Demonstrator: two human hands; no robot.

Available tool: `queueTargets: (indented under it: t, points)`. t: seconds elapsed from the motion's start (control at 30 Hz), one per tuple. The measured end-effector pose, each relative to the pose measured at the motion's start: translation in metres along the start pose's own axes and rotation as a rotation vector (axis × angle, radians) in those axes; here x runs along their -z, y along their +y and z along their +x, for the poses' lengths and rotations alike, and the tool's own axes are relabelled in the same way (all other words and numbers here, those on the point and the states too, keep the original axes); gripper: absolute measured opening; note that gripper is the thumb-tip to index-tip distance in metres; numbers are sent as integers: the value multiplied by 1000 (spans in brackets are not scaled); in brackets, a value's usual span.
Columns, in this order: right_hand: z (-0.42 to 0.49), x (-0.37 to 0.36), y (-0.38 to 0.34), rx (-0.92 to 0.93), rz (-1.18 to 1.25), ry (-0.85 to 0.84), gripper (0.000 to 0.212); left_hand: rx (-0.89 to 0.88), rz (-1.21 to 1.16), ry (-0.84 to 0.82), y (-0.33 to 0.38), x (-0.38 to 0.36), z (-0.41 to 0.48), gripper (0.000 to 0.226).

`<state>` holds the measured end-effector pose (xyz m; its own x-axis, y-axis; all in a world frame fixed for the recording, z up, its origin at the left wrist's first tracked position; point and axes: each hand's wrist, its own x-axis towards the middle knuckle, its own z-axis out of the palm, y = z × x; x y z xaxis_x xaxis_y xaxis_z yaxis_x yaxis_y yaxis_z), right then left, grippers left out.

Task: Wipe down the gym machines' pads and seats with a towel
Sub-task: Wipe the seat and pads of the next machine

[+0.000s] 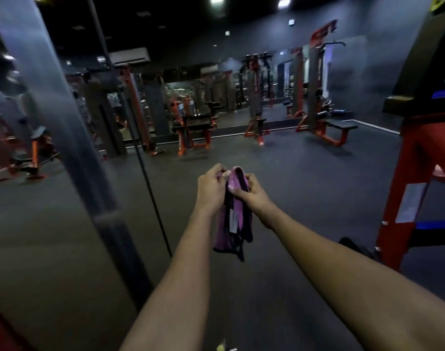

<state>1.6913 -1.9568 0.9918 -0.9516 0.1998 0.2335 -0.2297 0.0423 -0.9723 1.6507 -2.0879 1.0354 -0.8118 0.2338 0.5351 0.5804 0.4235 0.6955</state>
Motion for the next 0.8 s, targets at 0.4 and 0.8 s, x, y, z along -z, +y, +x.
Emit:
queueTargets:
  t: [0.4,0.8]
  points:
    - [305,23,78,-4,-107,39,11,245,57,122,-167,-78,215,25]
    - [545,-23,152,-63,62,-297,17,358,160,-34,-304,-37,367,26]
